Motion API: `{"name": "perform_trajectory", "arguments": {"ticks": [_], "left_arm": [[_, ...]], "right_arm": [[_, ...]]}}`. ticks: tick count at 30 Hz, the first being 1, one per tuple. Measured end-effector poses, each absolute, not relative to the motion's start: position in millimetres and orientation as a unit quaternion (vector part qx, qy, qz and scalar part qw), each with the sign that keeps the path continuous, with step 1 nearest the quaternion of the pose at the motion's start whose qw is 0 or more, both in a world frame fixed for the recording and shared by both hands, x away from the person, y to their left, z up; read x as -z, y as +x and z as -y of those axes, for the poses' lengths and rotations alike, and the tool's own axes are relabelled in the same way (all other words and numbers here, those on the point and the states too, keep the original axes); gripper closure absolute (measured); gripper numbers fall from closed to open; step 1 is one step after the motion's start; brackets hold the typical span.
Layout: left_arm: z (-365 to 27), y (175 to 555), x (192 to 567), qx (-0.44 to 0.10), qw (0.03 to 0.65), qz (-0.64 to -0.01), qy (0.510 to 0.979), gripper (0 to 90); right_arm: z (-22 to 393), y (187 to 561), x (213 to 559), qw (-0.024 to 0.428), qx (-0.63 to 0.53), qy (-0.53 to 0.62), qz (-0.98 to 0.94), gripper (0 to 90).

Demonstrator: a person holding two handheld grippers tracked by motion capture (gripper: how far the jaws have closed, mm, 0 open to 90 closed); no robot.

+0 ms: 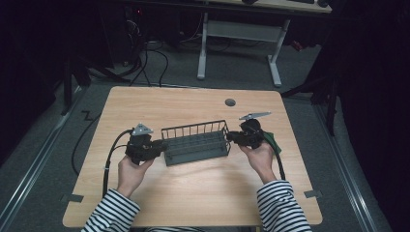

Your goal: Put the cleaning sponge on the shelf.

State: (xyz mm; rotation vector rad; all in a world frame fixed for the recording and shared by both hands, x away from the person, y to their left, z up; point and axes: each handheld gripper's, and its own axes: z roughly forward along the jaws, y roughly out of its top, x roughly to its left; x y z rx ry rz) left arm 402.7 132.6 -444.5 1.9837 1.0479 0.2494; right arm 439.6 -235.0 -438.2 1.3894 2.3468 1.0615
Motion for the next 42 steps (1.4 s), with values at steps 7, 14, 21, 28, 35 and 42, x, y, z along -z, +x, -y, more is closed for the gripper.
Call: {"name": "perform_trajectory", "arguments": {"ticks": [7, 14, 21, 28, 35, 42], "left_arm": [[-132, 402, 445, -0.098, 0.427, -0.421, 0.794, 67.7], [-131, 404, 448, -0.098, 0.429, -0.425, 0.791, 63.2], [-133, 403, 448, -0.104, 0.434, -0.432, 0.784, 48.0], [-143, 395, 446, -0.122, 0.452, -0.431, 0.771, 38.9], [-163, 383, 454, -0.137, 0.462, -0.436, 0.76, 37.0], [-187, 379, 483, -0.144, 0.445, -0.459, 0.755, 37.5]], "right_arm": [[233, 432, 436, 0.126, -0.344, 0.464, -0.806, 74.8], [238, 428, 440, 0.119, -0.362, 0.47, -0.796, 68.3], [243, 425, 435, 0.13, -0.368, 0.479, -0.786, 50.9], [253, 416, 424, 0.141, -0.397, 0.477, -0.771, 46.8], [271, 402, 412, 0.162, -0.421, 0.479, -0.753, 45.2], [285, 391, 414, 0.187, -0.422, 0.488, -0.741, 48.0]]}}
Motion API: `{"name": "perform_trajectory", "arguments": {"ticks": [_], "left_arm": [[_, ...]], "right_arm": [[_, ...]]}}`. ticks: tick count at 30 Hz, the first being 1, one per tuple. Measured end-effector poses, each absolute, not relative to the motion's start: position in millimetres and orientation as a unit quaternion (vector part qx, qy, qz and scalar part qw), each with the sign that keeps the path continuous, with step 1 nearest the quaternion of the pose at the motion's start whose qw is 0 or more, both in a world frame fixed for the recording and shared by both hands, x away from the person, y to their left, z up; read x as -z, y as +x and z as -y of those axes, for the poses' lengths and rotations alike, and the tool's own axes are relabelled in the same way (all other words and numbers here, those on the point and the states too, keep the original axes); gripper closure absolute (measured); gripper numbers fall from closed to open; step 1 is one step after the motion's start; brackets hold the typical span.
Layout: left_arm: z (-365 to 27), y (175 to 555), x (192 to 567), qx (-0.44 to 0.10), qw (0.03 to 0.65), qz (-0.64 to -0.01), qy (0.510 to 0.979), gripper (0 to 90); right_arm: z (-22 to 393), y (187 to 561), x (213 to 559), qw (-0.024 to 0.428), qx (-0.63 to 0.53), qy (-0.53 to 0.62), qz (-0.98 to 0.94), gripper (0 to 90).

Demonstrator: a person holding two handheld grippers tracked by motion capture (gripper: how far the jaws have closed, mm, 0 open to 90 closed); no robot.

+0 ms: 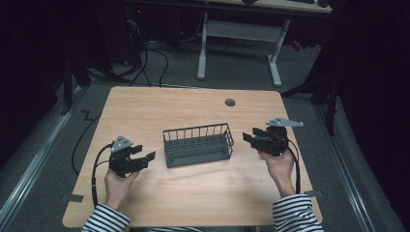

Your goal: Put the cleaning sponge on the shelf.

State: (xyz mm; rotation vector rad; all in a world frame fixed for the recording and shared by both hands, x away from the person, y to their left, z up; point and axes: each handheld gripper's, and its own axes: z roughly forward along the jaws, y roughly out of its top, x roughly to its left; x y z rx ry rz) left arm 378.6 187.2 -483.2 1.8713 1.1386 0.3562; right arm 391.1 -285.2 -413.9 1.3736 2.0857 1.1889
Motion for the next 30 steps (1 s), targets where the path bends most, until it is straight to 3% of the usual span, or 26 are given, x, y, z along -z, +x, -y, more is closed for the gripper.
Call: {"name": "perform_trajectory", "arguments": {"ticks": [11, 21, 30], "left_arm": [[-210, 374, 517, -0.179, 0.39, -0.494, 0.757, 37.0], [-220, 376, 536, -0.204, 0.36, -0.508, 0.755, 35.4], [-214, 377, 537, -0.214, 0.346, -0.498, 0.766, 29.4]], "right_arm": [[317, 387, 430, 0.205, -0.384, 0.536, -0.724, 47.5], [337, 405, 465, 0.206, -0.288, 0.592, -0.724, 29.8], [344, 431, 481, 0.211, -0.23, 0.612, -0.727, 23.9]]}}
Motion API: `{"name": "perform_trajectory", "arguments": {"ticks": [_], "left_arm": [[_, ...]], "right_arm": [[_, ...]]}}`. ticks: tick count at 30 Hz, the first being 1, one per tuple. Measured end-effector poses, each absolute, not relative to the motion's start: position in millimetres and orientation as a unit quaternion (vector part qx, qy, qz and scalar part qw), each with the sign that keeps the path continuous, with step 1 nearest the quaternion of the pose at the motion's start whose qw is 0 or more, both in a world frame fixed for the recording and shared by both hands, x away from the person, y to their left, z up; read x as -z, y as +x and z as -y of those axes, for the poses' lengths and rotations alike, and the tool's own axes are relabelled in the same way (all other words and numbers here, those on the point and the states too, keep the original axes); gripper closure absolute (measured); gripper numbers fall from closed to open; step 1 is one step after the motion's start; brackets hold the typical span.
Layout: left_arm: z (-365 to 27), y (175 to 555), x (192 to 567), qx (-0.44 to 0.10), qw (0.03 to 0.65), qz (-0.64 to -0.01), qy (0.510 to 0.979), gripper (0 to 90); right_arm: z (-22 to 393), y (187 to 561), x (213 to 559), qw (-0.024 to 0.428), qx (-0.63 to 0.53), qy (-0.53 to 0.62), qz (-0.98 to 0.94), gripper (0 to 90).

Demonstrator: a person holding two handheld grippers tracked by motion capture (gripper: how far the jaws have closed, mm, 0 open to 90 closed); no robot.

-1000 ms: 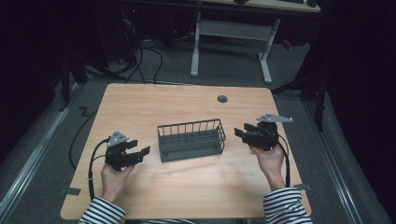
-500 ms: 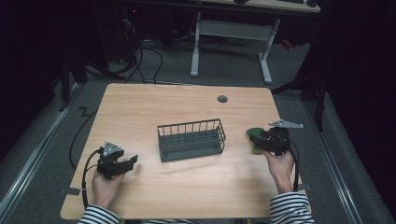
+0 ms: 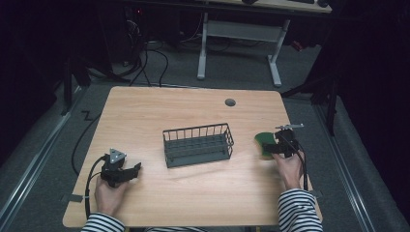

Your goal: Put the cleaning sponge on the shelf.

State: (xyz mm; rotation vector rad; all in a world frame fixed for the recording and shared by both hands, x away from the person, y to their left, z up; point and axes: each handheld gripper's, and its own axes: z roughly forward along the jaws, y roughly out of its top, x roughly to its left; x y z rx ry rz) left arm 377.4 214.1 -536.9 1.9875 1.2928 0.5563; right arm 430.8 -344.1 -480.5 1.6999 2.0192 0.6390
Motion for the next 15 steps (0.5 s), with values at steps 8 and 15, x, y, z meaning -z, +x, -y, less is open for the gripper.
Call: {"name": "perform_trajectory", "arguments": {"ticks": [8, 15], "left_arm": [[-214, 378, 537, -0.214, 0.346, -0.499, 0.765, 29.3], [-214, 378, 537, -0.214, 0.346, -0.499, 0.765, 29.3]], "right_arm": [[347, 442, 485, 0.194, -0.201, 0.614, -0.739, 18.3], [347, 450, 489, 0.171, -0.194, 0.62, -0.741, 18.5]]}}
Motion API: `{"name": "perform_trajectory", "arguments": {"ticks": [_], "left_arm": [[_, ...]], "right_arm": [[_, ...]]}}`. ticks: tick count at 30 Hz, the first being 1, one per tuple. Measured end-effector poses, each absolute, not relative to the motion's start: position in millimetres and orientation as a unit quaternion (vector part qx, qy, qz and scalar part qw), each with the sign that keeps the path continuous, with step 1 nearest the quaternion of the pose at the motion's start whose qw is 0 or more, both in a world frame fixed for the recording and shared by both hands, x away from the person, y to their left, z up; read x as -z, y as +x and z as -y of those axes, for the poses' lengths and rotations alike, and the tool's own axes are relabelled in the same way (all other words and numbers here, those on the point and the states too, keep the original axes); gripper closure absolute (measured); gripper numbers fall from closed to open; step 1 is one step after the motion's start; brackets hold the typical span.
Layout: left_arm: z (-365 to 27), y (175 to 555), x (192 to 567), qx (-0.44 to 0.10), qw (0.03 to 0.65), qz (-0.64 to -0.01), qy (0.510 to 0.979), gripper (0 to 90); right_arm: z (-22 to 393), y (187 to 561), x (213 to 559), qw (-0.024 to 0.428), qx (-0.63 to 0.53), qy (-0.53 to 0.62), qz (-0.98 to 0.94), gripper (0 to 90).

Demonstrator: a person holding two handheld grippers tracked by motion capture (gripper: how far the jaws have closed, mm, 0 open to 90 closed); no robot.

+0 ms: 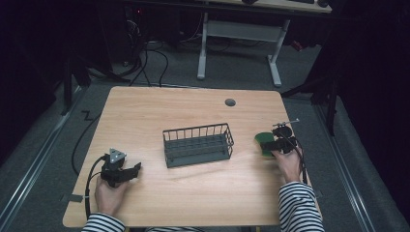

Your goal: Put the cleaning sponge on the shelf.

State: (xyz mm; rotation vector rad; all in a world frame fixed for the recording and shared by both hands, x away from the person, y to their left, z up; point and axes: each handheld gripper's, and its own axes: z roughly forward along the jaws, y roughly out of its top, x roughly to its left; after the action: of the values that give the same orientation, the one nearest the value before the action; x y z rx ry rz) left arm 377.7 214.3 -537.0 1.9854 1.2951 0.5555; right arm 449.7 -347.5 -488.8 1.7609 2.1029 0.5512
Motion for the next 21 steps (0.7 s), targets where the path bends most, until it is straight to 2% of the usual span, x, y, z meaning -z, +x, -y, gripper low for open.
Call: {"name": "perform_trajectory", "arguments": {"ticks": [4, 7, 21], "left_arm": [[-214, 378, 537, -0.214, 0.346, -0.5, 0.764, 29.3], [-214, 378, 537, -0.215, 0.346, -0.501, 0.764, 29.4], [-214, 378, 537, -0.215, 0.345, -0.502, 0.763, 29.2]], "right_arm": [[349, 454, 494, 0.152, -0.193, 0.627, -0.739, 19.5], [347, 456, 498, 0.137, -0.189, 0.628, -0.743, 24.5], [348, 447, 487, 0.132, -0.217, 0.627, -0.737, 27.0]]}}
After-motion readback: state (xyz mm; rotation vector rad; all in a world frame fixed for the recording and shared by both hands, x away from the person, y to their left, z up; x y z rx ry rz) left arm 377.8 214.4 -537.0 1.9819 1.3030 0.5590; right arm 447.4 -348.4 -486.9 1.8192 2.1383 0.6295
